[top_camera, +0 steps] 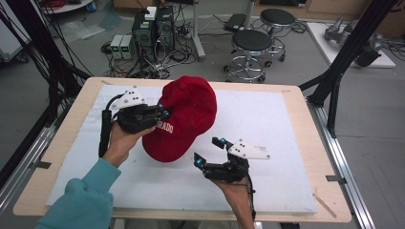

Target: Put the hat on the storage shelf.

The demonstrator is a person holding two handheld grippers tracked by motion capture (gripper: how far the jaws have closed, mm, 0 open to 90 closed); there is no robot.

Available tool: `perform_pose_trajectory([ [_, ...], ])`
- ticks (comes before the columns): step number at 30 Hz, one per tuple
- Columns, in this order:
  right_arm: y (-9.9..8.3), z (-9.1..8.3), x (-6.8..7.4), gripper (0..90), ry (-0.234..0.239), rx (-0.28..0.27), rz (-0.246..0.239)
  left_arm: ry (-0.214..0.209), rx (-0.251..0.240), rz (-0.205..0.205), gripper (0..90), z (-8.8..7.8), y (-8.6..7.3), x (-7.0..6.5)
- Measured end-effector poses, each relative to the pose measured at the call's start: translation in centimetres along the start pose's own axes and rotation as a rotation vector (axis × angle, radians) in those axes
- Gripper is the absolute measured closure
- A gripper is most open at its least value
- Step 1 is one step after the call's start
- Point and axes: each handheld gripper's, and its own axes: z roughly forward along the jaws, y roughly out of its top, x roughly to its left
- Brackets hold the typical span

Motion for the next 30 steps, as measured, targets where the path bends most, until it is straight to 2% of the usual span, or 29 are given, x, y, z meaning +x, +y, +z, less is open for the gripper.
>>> perform_pose_trajectory([
  [4, 0.0, 1.4, 0.6, 17.7, 0.030, 0.016, 0.004, -0.004, -0.016, 0.003, 86.0, -0.1, 0.5, -0.4],
  [7, -0.1, 2.0, 0.8, 21.6, 0.051, 0.015, 0.031, -0.010, -0.024, 0.006, 86.0, -0.1, 0.6, -0.7],
  [12, -0.3, 2.6, 0.9, 29.7, 0.090, 0.000, 0.049, -0.019, -0.021, 0.021, 86.0, -0.1, 0.7, -1.1],
  [14, -0.4, 2.7, 0.8, 33.2, 0.126, -0.018, 0.076, -0.024, -0.025, 0.024, 86.0, -0.2, 0.7, -1.2],
  [18, -0.4, 2.9, 0.7, 38.7, 0.165, -0.028, 0.098, -0.028, -0.040, 0.022, 86.0, -0.2, 0.8, -1.3],
  [26, -0.4, 2.8, 0.9, 61.7, 0.192, -0.053, 0.077, -0.027, -0.031, 0.024, 86.0, -0.1, 0.4, -1.3],
  [27, -0.4, 2.8, 0.9, 63.8, 0.196, -0.054, 0.089, -0.027, -0.029, 0.024, 86.0, -0.1, 0.3, -1.3],
  [30, -0.3, 2.7, 0.8, 72.3, 0.244, -0.061, 0.122, -0.034, -0.030, 0.028, 86.0, -0.1, 0.1, -1.2],
])
